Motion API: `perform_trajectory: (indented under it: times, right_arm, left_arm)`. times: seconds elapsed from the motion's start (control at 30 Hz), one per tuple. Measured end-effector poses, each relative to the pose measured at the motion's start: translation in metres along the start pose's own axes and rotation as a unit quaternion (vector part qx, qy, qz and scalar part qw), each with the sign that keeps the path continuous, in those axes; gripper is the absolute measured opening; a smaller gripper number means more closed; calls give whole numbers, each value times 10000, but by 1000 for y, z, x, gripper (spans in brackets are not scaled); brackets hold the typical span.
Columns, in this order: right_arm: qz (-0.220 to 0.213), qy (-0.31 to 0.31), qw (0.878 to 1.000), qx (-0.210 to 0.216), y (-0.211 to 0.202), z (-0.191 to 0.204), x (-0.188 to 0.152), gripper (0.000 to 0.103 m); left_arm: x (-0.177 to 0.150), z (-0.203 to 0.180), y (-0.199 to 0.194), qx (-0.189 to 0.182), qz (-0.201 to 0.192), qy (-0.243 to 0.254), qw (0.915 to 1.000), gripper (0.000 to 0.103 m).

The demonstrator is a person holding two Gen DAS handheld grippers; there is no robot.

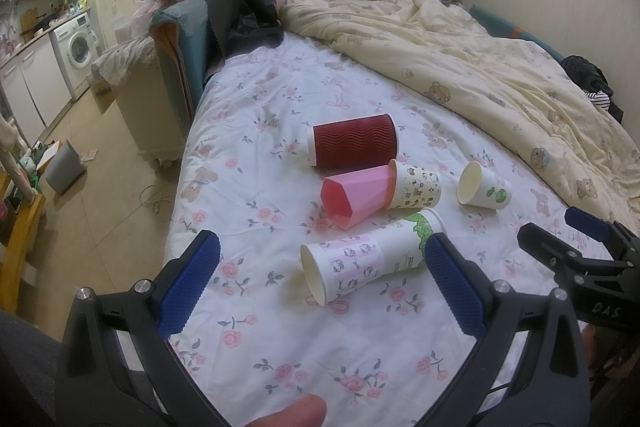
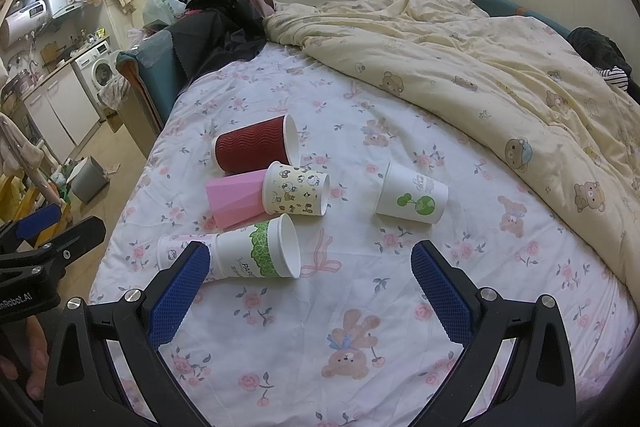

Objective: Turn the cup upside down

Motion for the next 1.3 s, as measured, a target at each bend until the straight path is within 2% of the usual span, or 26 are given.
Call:
perform_trajectory:
  times: [0.7,0.8,1.0,1.2,1.27,1.3]
  right_arm:
    - [94,-17,9999,-54,2,-3,3,103]
    - [200,120,9997,62,4,-9,8,103]
    - [170,188,9997,-21,10,-23,24,103]
    - [242,218,9995,3,26,-31,41,103]
    - [284,194,9994,7,31,-31,44,103]
    - [314,177,9993,1,35,-31,46,103]
  left_arm:
    - [0,-2,1,24,20,35,10000,101]
    - [1,-2,2,28,47,67,10000,101]
    - [17,-1,15,121,245,225,9994,101]
    - [38,-9,38,59,702,601,9957,101]
    - [43,-13,48,136,859,784,9931,101]
    - [46,-14,52,292,851,922,9917,101]
Point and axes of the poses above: each gripper's, at about its wrist camera, not at the fingertips, and y roughly the way its jaws point, z to its left, x to its top, the point moved 8 cm from there along y, roughly the way its jaws point, and after that the axes turned 8 degrees about z, right-handed, at the moved point
